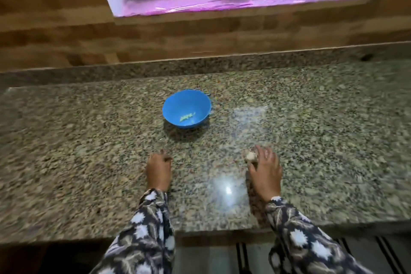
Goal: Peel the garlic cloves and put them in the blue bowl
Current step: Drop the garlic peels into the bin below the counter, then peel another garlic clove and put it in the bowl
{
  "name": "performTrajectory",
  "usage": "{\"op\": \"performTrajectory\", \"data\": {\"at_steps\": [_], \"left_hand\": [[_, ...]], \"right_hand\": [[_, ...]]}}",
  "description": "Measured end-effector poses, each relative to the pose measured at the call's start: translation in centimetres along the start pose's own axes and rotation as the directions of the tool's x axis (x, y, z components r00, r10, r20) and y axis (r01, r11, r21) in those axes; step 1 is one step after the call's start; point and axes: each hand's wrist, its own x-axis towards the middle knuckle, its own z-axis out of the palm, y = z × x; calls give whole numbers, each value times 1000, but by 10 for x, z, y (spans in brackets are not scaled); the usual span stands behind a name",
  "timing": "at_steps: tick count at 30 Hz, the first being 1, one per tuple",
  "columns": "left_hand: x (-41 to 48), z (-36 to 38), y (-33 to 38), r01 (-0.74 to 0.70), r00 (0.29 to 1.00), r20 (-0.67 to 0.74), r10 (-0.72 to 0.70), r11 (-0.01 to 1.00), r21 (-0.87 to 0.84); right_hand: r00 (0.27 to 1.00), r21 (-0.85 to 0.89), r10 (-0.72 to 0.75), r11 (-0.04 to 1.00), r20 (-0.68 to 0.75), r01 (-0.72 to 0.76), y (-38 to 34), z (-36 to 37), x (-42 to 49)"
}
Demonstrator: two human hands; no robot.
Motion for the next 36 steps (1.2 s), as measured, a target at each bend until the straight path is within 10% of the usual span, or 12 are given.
{"op": "performTrajectory", "data": {"at_steps": [4, 11, 16, 22, 31, 36], "left_hand": [[43, -21, 65, 76, 988, -104, -113, 948, -310], [112, -8, 93, 114, 992, 71, -103, 976, -184], [59, -18, 110, 80, 994, -30, -108, 868, -490], [-25, 33, 110, 447, 835, 548, -43, 633, -632], [-31, 24, 101, 635, 760, 637, -128, 355, -686], [-32, 18, 97, 578, 788, 613, -53, 407, -707]], "right_hand": [[996, -47, -15, 999, 87, 19, 12, -2, 24], [983, 133, -137, 984, 125, 120, 15, 8, 30], [986, 287, -97, 956, 137, 54, 0, 16, 33], [909, 849, 59, 339, 412, -406, -36, 35, 19], [931, 887, 0, 302, 365, -348, -39, 32, 4], [925, 898, -28, 255, 378, -359, -39, 25, -1]]}}
